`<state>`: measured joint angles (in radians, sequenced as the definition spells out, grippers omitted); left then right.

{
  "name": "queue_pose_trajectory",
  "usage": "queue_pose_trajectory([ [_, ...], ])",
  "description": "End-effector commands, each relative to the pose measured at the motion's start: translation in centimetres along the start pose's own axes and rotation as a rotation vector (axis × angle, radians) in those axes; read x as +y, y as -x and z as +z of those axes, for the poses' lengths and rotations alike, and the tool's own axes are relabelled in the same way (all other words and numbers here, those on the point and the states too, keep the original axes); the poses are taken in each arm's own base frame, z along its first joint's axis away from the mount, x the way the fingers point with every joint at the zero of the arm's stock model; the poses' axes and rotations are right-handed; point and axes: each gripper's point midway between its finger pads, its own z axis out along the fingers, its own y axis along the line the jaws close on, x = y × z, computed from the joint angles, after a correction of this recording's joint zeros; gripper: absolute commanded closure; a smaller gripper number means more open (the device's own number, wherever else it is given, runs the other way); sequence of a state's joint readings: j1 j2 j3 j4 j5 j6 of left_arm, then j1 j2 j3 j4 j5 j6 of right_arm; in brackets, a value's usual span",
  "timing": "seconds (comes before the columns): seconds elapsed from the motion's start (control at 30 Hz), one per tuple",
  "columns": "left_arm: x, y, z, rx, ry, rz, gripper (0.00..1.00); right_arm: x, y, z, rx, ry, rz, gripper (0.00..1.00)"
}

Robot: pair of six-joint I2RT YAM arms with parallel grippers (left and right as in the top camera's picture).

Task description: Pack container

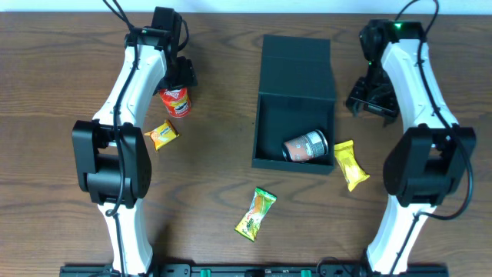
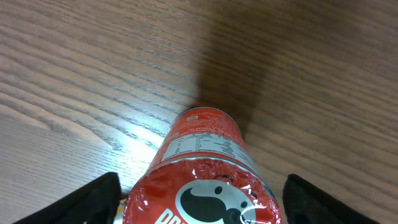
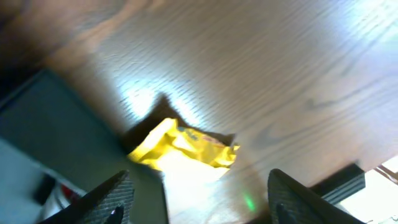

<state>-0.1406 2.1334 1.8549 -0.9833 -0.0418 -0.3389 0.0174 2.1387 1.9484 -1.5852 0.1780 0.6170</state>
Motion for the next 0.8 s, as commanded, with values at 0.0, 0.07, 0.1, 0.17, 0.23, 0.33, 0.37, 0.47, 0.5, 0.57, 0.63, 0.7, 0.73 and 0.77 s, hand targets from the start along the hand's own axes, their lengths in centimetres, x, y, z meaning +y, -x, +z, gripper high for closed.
queue_pose_trajectory([
  [0.0,0.2,0.6,-0.8,-0.026,0.008,0.002,0.14,0.4,0.2,-0.3,-0.014,0.003,0.010,0.34],
  [0.07,0.2,0.6,-0.8,-0.026,0.008,0.007,0.14,1.0,0.0,-0.4,-0.020,0.006,-0.002,0.37],
  [0.1,0.2,0.6,-0.8,-0.026,0.008,0.010,0.14,1.1,-0.1,-0.4,-0.024,0.003,-0.008,0.44],
  [0.17,0.2,0.6,-0.8,-0.026,0.008,0.016,0.14,1.5,0.0,-0.5,-0.043,-0.001,-0.016,0.76],
  [0.23,0.2,0.6,-0.8,-0.028,0.011,0.017,0.14,1.6,0.0,-0.2,-0.050,-0.011,0.000,0.98],
  [0.33,0.1,0.8,-0.8,-0.034,0.008,0.020,0.14,1.7,-0.2,0.4,-0.042,-0.014,0.014,0.98],
  [0.37,0.1,0.8,-0.8,-0.036,0.008,0.020,0.14,1.8,-0.3,0.7,-0.036,-0.012,0.013,0.98],
  [0.47,0.1,0.9,-0.8,-0.041,0.006,0.019,0.14,2.3,-0.8,1.6,-0.009,0.003,0.010,0.98],
  [0.5,0.0,1.0,-0.8,-0.043,0.005,0.019,0.14,2.6,-1.0,2.0,0.004,0.016,0.010,0.98],
  [0.57,0.0,1.0,-0.8,-0.044,0.004,0.021,0.17,3.1,-1.4,2.6,0.024,0.036,0.008,0.98],
  [0.63,0.0,1.1,-0.8,-0.047,0.004,0.022,0.17,3.5,-1.5,2.9,0.030,0.049,0.005,0.98],
  [0.7,0.0,1.2,-0.5,-0.053,0.001,0.021,0.16,3.8,-1.7,3.0,0.032,0.054,-0.001,0.98],
  [0.73,-0.1,1.2,-0.4,-0.055,0.000,0.020,0.16,3.9,-1.7,2.9,0.029,0.055,-0.003,0.98],
  [0.77,-0.1,1.1,-0.2,-0.055,0.000,0.020,0.16,4.0,-1.7,2.9,0.027,0.056,-0.005,0.98],
])
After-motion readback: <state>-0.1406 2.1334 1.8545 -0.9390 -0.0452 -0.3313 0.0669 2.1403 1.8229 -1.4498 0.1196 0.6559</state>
